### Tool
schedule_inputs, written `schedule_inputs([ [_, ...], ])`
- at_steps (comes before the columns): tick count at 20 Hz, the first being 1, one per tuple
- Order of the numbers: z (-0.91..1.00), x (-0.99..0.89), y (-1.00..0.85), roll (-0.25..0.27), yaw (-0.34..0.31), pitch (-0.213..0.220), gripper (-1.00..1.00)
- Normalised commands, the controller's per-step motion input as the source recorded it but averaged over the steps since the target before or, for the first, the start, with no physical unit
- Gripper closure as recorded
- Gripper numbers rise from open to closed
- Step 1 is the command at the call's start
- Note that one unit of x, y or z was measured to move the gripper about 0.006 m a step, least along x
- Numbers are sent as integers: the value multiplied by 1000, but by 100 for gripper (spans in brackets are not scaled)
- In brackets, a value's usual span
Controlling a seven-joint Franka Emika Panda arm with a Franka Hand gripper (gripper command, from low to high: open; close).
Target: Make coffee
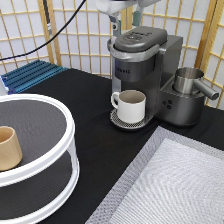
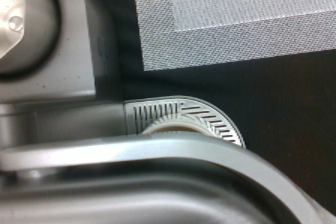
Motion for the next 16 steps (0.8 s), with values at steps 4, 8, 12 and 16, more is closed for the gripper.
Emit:
schedule_inputs([
  [4, -286, -349, -196, -23, 60, -55, -100],
  [8, -114, -294, -324, 0, 41, -73, -100],
  [12, -148, -286, -46, 0, 39, -62, -100],
  [16, -89, -328, 47, -27, 35, -47, -100],
])
